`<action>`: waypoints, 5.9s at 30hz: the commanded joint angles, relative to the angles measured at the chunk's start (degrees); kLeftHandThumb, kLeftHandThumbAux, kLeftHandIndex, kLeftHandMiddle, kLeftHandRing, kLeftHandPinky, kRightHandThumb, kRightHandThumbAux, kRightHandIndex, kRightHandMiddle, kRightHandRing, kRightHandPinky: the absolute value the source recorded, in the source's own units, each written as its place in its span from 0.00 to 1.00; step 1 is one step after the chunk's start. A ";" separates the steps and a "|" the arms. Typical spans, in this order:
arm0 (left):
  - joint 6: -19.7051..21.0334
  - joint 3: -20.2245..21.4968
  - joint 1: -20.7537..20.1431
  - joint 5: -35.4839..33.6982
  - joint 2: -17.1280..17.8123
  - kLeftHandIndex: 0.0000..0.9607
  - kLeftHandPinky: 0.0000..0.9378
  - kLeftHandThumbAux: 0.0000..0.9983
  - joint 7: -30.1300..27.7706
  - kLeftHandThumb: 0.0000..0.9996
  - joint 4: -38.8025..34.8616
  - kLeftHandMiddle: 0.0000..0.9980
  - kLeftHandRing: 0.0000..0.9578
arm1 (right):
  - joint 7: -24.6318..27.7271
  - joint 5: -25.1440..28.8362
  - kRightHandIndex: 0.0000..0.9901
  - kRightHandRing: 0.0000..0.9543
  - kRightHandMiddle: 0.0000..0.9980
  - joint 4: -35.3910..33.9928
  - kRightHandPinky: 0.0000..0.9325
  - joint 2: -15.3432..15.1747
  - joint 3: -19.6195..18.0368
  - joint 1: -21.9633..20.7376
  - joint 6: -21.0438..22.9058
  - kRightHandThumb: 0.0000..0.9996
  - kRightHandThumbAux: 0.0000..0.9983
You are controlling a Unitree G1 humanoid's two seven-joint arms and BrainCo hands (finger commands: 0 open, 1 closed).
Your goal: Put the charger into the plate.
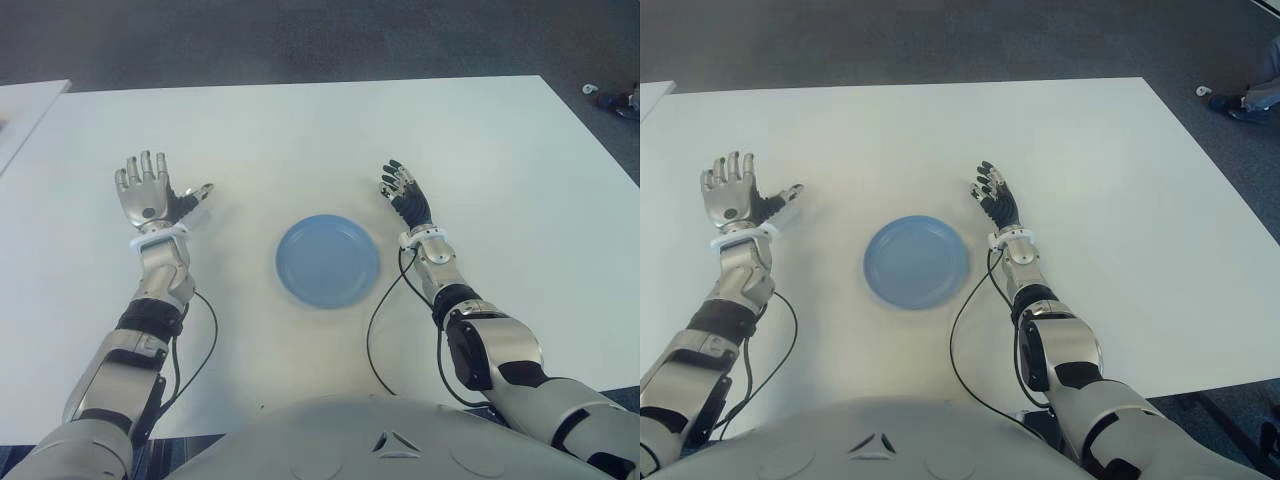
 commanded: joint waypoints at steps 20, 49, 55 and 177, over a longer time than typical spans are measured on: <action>0.88 -1.97 0.66 -6.92 -1.72 0.00 0.00 0.18 -5.01 0.16 4.22 0.00 0.00 | 1.40 -0.15 0.02 0.11 0.14 3.55 0.07 1.59 -0.24 3.74 4.40 0.15 0.66; -4.18 -4.24 -3.37 -13.05 -3.55 0.00 0.00 0.18 -6.62 0.17 16.14 0.00 0.00 | 2.10 -0.27 0.02 0.12 0.14 3.45 0.07 1.25 -0.85 3.86 4.12 0.14 0.66; -4.30 -5.19 -4.43 -13.73 -3.68 0.00 0.00 0.19 -8.07 0.17 18.08 0.00 0.00 | 2.12 -0.26 0.02 0.12 0.14 3.41 0.07 1.24 -0.91 3.85 4.17 0.13 0.66; -9.60 2.77 -3.78 -24.93 -9.35 0.42 0.75 0.57 5.74 0.70 22.95 0.68 0.71 | 1.73 -0.38 0.02 0.15 0.16 2.19 0.14 1.40 -0.70 4.03 4.19 0.08 0.60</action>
